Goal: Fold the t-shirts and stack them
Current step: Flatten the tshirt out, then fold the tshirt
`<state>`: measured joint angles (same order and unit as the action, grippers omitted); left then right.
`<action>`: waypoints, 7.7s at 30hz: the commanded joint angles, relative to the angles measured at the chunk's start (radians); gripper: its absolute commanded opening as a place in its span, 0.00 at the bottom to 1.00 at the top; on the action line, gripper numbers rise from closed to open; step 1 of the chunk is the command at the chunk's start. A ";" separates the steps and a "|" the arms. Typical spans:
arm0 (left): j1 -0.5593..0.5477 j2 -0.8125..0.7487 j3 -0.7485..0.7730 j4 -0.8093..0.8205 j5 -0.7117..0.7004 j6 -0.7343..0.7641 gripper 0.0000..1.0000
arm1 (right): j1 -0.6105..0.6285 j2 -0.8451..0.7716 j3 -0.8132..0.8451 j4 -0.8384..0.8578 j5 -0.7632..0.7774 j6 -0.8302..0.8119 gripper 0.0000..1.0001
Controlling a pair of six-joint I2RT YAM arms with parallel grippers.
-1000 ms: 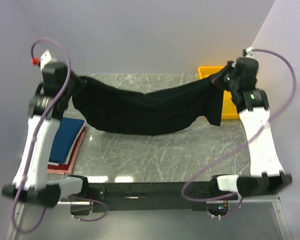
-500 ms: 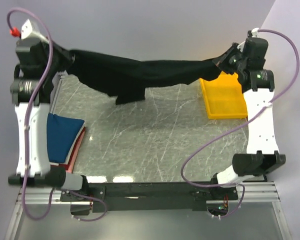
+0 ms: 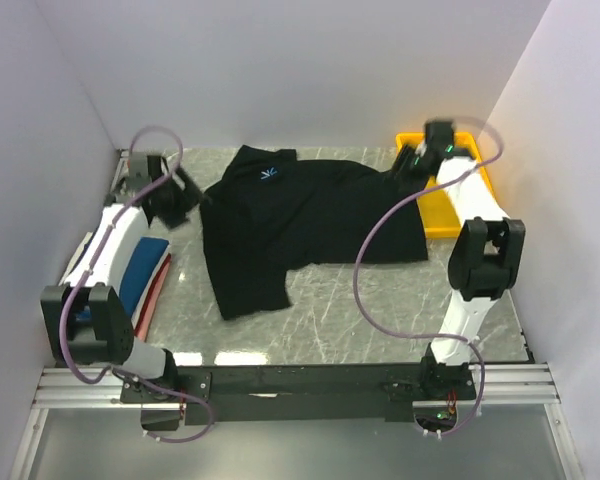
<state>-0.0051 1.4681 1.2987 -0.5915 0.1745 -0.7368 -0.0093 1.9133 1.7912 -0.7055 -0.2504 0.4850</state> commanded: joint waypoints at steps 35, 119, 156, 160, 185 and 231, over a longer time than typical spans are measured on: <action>-0.516 -0.190 -0.748 0.165 -0.533 -0.589 0.47 | 0.072 -0.666 -0.978 0.413 0.174 0.081 0.60; -0.150 -0.598 0.427 -0.163 -0.429 -0.059 0.00 | -0.072 -0.890 -0.264 -0.060 0.008 0.129 0.00; 0.048 0.276 1.110 0.559 -0.096 -0.041 0.00 | -0.136 -0.192 0.420 0.498 -0.112 0.265 0.00; 0.073 0.189 1.010 0.552 -0.063 -0.046 0.00 | -0.144 -0.258 0.235 0.511 -0.124 0.254 0.00; 0.071 -0.860 -0.768 0.098 -0.171 -0.282 0.00 | -0.164 -0.605 -1.150 0.540 -0.159 0.204 0.00; -0.214 -0.614 -0.604 -0.100 -0.431 -0.541 0.01 | -0.244 -0.761 -1.135 0.420 0.029 0.155 0.00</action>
<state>-0.2169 0.7818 0.6182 -0.7647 -0.2127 -1.2980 -0.2867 1.1122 0.5781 -0.3508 -0.2874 0.6273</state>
